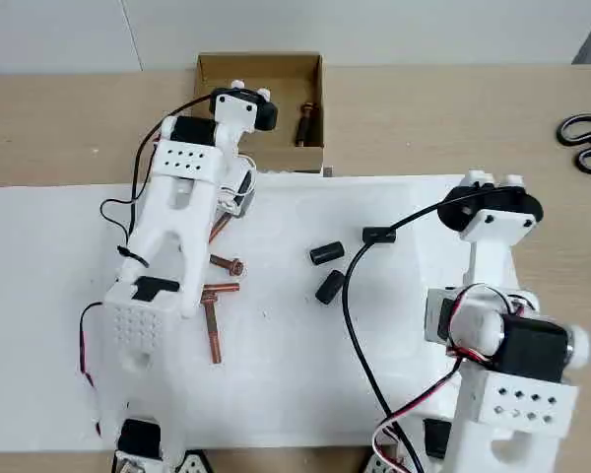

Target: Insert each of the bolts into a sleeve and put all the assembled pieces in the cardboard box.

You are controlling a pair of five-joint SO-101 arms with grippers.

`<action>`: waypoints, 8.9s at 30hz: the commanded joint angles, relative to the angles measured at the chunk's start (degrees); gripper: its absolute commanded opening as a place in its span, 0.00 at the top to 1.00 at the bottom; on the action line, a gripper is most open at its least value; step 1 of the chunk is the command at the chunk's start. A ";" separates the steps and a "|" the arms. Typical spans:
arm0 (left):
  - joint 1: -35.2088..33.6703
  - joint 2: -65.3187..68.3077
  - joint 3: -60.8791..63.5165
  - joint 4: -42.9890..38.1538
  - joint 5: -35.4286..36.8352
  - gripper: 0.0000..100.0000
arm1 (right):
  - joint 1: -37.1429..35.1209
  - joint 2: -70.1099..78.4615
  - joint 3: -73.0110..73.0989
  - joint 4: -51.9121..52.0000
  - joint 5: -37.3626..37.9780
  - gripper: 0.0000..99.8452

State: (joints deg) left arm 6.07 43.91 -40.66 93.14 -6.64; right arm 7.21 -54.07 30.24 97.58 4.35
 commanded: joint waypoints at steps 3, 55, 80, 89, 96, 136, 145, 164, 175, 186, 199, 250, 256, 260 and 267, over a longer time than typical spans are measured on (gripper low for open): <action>-0.88 2.90 -5.05 0.26 -0.35 0.89 | 0.66 -0.75 -0.18 -1.27 -0.44 1.00; -0.35 -23.47 -10.95 7.38 -1.05 1.00 | 0.40 -4.26 -12.04 0.13 -0.26 1.00; -0.79 -106.20 65.10 -21.10 22.77 1.00 | -12.09 -38.46 19.08 -17.36 0.97 1.00; -0.35 -142.07 100.62 -43.69 31.91 1.00 | -19.65 -50.33 35.16 -24.75 0.62 1.00; -0.35 -147.60 107.74 -44.66 44.04 1.00 | -30.20 -49.54 38.42 -30.55 -7.38 1.00; 19.43 -148.04 111.52 -44.48 44.13 1.00 | -54.29 -49.45 46.15 -37.67 -0.70 1.00; 19.52 -148.04 113.27 -44.66 44.13 1.00 | -54.37 -49.45 45.89 -37.76 -0.62 1.00; 22.51 -148.04 115.38 -44.48 44.13 1.00 | -54.37 -49.01 46.15 -40.48 -0.62 1.00; 22.59 -148.04 118.73 -45.45 44.13 1.00 | -56.92 -49.01 46.15 -40.22 -0.62 1.00; 27.43 -148.04 111.43 -31.38 44.04 1.00 | -56.84 -49.45 46.15 -40.48 -0.62 1.00; 31.30 -148.04 111.78 -25.32 34.55 1.00 | -56.84 -49.45 45.89 -40.57 -0.62 1.00; -4.48 -148.04 136.75 -48.26 16.97 0.99 | -20.53 -48.75 47.21 -49.27 -4.48 1.00; -4.75 -147.96 137.10 -46.95 12.66 0.99 | -20.35 -43.30 43.43 -50.15 -4.31 1.00; -4.84 -148.04 137.01 -42.46 9.93 0.99 | -20.35 -30.73 36.22 -54.73 -4.57 1.00; -5.54 -148.04 137.01 -42.81 13.10 0.99 | -20.62 -1.54 18.46 -63.96 -4.40 1.00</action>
State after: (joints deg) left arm 0.53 -103.52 96.57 50.15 5.23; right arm -13.80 -66.64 58.99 38.15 0.66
